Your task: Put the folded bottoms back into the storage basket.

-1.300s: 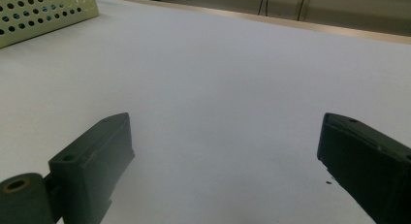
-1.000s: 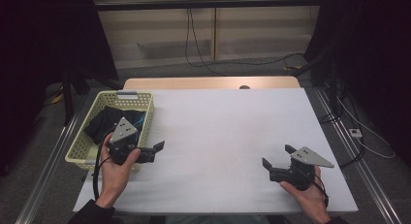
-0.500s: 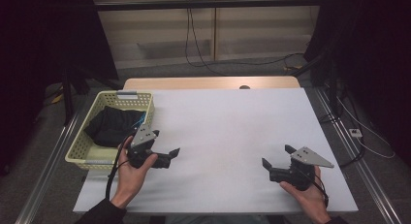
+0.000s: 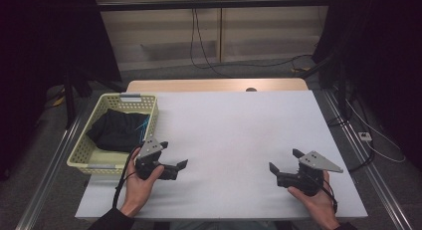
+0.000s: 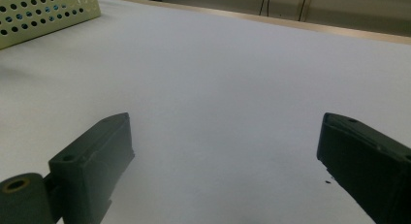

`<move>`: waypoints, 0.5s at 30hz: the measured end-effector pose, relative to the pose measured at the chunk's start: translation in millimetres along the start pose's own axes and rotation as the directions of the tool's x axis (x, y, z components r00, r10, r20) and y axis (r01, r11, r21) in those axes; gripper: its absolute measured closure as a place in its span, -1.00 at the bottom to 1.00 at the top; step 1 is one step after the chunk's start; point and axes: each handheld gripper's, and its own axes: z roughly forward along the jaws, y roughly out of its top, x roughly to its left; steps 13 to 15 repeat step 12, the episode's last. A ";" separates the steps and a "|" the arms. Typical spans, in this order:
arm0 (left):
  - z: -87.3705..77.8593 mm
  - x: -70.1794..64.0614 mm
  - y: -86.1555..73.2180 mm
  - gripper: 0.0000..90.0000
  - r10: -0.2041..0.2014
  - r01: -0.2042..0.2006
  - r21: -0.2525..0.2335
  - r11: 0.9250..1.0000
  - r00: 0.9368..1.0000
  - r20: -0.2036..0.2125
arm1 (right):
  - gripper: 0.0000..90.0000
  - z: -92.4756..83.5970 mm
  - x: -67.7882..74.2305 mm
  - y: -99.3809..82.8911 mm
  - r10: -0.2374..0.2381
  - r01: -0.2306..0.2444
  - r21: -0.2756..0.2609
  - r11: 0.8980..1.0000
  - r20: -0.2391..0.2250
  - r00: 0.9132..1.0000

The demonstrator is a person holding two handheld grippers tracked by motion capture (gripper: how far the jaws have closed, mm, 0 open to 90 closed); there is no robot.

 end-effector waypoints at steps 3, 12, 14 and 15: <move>1.3 -2.3 -4.4 -0.90 0.013 -0.013 0.010 1.000 1.000 0.006 | -0.88 -0.9 0.3 0.0 -0.007 0.007 -0.003 1.000 -0.003 1.000; 5.6 1.5 -8.0 -0.88 0.007 -0.006 0.027 1.000 0.999 -0.050 | -0.88 -1.5 0.0 -0.1 -0.006 0.006 -0.004 1.000 -0.002 1.000; 5.6 1.5 -8.0 -0.88 0.007 -0.006 0.027 1.000 0.999 -0.050 | -0.88 -1.5 0.0 -0.1 -0.006 0.006 -0.004 1.000 -0.002 1.000; 5.6 1.5 -8.0 -0.88 0.007 -0.006 0.027 1.000 0.999 -0.050 | -0.88 -1.5 0.0 -0.1 -0.006 0.006 -0.004 1.000 -0.002 1.000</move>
